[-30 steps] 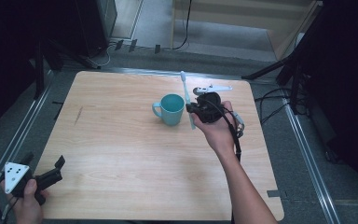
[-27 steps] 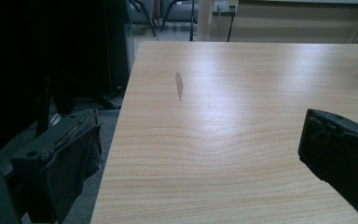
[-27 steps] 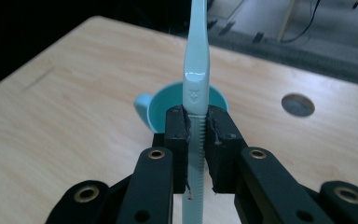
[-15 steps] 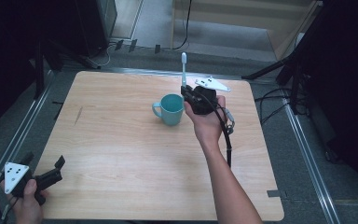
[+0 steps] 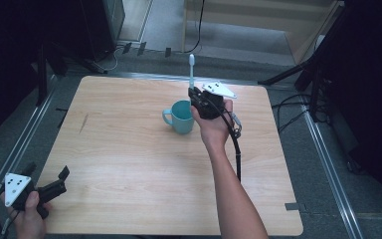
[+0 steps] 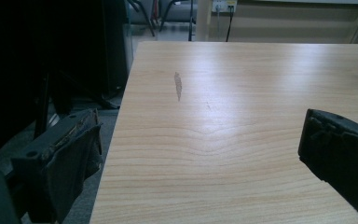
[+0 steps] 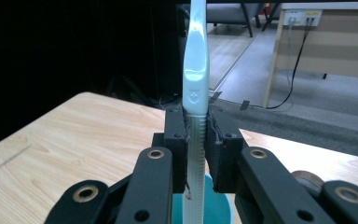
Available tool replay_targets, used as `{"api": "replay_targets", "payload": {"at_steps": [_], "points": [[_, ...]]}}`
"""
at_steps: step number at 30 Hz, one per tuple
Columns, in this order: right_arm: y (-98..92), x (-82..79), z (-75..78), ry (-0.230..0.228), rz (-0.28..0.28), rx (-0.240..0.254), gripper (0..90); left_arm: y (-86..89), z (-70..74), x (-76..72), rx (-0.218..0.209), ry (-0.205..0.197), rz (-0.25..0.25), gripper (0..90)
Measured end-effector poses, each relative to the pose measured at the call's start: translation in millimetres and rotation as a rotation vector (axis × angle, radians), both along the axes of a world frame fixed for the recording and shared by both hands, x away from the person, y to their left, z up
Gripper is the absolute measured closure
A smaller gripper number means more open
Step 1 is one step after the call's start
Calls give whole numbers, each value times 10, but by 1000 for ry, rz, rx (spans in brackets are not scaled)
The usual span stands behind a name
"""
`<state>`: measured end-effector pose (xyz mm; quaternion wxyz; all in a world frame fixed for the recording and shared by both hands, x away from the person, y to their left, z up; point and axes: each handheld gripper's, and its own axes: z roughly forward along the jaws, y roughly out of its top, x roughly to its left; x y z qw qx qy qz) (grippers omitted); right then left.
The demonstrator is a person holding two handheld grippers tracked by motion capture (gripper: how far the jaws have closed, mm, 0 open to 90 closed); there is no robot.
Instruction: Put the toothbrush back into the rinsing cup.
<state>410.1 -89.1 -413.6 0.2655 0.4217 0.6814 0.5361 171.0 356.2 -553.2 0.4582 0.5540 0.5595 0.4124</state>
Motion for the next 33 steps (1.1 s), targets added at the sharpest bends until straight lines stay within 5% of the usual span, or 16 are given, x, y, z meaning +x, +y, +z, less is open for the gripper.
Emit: {"api": "replay_targets", "payload": {"at_steps": [33], "points": [[128, 69, -494, 125, -13, -62, 787, -5, 2, 7, 3, 6, 4, 0]]}}
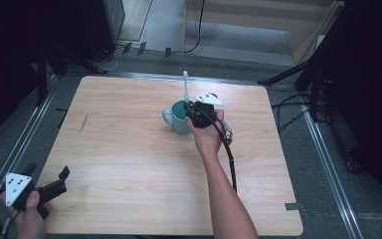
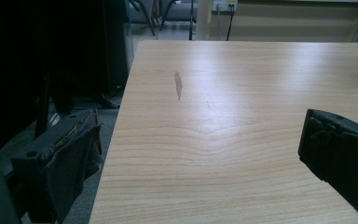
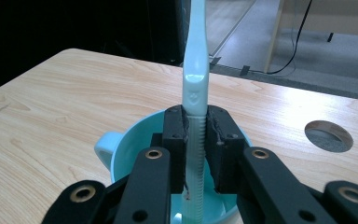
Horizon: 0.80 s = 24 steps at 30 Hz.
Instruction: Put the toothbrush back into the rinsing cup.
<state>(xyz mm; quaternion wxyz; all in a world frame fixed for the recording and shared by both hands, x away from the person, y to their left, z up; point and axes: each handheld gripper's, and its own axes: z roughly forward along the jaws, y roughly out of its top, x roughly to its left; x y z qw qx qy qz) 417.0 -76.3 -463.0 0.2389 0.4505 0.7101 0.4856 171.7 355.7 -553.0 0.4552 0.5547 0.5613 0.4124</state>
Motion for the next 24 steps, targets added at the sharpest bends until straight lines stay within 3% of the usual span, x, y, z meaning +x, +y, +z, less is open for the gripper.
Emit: {"api": "replay_targets", "payload": {"at_steps": [12, 15, 17, 18, 20, 24], "points": [[-40, -42, 62, -28, -12, 43, 690, -3, 0, -2, 6, -1, 0, 0], [-79, -65, 110, -46, -15, 57, 632, -4, 0, -1, 6, -1, -1, 0], [-112, -78, 145, -69, -28, 59, 534, -2, 0, -1, 5, -1, -1, 0], [-112, -78, 145, -69, -28, 59, 534, -1, 0, -1, 4, -1, -1, 0], [-178, -97, 204, -117, -76, 17, 368, -2, -1, -2, 5, -1, -1, 0], [-277, -134, 266, -131, -115, 17, 218, -1, 0, -2, 4, -2, -1, 0]]}}
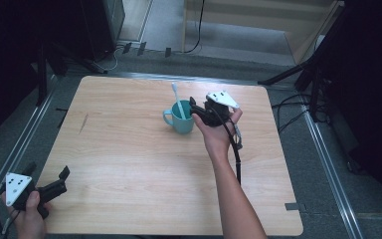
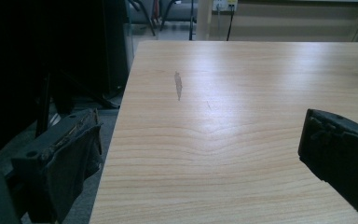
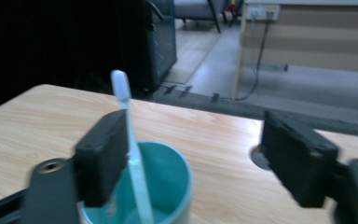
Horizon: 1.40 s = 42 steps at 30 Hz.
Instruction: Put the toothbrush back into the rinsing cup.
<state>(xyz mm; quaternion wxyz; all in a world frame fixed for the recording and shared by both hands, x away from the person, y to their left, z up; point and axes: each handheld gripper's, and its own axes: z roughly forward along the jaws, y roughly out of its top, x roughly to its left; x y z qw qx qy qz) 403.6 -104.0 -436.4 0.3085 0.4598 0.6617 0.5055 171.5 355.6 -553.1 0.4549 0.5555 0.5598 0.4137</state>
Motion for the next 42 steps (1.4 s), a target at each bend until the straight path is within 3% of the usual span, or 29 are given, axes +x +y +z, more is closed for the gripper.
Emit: {"api": "replay_targets", "payload": {"at_steps": [1, 3, 5, 8, 22, 29, 42], "points": [[-42, -9, 21, 22, -10, -10, 161, 0, 0, 1, -1, 0, 0, 0], [-101, -24, 41, 62, -19, -15, 131, -1, 1, 1, 3, 1, 0, 0], [-155, -69, 44, 54, -48, -33, 112, -5, 1, 2, 5, 2, 1, 0], [-259, -137, 53, 47, -57, -28, 0, -4, 1, 2, 4, 1, 1, 0], [-781, -451, 20, 14, -113, -14, 0, -10, 0, 4, 11, 2, 3, 0], [-1116, -663, -202, 19, -143, -32, 0, -13, 0, -1, 9, 0, 6, 0], [-1599, -1004, -509, 22, -187, -4, 0, -18, -1, -1, 12, -2, 14, 0]]}}
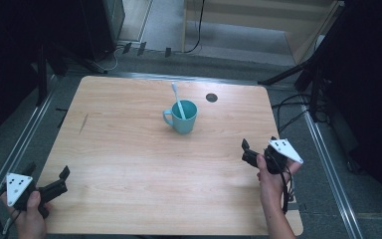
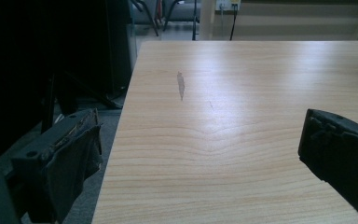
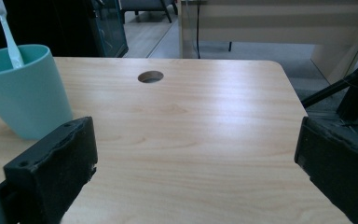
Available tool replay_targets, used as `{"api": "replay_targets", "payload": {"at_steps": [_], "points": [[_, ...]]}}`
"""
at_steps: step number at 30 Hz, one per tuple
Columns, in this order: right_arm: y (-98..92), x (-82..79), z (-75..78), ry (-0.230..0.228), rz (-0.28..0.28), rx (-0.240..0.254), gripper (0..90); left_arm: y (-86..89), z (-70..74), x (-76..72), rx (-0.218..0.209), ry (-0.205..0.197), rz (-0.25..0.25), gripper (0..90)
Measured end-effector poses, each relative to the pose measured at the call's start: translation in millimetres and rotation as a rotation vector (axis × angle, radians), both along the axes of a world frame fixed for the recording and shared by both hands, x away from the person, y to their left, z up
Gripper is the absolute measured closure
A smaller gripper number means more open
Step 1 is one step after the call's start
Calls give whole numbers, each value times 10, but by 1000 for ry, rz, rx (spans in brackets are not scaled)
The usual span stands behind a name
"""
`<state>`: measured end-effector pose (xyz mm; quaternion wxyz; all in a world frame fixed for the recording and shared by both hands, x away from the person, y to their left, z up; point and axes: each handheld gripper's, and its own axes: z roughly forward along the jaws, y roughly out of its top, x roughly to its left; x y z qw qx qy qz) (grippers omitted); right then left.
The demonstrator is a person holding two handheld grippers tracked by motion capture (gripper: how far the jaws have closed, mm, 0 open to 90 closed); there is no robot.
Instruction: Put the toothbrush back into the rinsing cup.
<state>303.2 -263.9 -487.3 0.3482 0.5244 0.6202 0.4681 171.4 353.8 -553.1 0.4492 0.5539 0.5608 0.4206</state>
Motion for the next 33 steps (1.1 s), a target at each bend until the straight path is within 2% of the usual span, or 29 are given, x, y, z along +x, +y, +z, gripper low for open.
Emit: {"api": "replay_targets", "payload": {"at_steps": [8, 12, 16, 17, 19, 22, 29, 33], "points": [[-282, -285, -232, 18, -19, -7, 0, -6, 1, -1, 7, 1, 3, 0], [-452, -464, -383, 32, -38, 26, 0, -7, 1, -3, 7, 3, 5, 0], [-555, -584, -411, 34, -54, 50, 0, -7, 2, 0, 8, 7, 2, 0], [-573, -663, -431, 28, -48, 27, 0, -4, 2, -1, 5, 6, 1, 0], [-568, -723, -466, 29, -44, -2, 0, 3, 1, -1, -2, 4, 0, 0], [-564, -770, -496, 39, -29, -9, 0, 6, 2, 1, -3, 7, -1, 0], [-553, -774, -485, 33, -38, 5, 0, 13, 2, 4, -12, 7, -2, 0], [-514, -754, -410, 54, -66, 75, 18, 3, 3, 14, 1, 11, 5, 0]]}}
